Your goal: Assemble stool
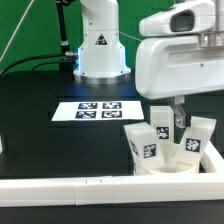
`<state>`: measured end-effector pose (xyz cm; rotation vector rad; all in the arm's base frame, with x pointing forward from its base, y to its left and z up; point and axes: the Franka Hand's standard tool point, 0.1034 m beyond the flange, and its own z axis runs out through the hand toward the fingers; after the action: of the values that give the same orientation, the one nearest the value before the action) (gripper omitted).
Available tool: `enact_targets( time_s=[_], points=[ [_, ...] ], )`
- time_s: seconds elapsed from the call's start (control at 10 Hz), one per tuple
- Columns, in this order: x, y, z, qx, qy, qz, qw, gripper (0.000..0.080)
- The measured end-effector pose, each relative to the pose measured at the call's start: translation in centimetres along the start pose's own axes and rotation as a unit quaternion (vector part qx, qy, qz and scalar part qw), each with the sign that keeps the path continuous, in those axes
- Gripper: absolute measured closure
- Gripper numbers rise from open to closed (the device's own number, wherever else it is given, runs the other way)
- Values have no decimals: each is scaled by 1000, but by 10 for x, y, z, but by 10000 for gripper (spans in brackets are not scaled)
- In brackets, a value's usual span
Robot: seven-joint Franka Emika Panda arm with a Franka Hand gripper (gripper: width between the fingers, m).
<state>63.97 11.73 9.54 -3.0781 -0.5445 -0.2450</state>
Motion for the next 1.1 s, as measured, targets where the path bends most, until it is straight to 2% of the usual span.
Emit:
enact_targets(
  time_s=[0.3, 0.7, 0.9, 1.0, 1.1],
  points=[
    [-3, 9, 1, -10, -7, -80, 997, 151],
    [-5, 6, 4, -18, -17, -165, 986, 151],
    [-6, 7, 6, -18, -18, -155, 988, 151],
    [-6, 7, 6, -18, -18, -140, 990, 279],
    [-6, 7, 6, -18, -18, -140, 990, 279]
  ],
)
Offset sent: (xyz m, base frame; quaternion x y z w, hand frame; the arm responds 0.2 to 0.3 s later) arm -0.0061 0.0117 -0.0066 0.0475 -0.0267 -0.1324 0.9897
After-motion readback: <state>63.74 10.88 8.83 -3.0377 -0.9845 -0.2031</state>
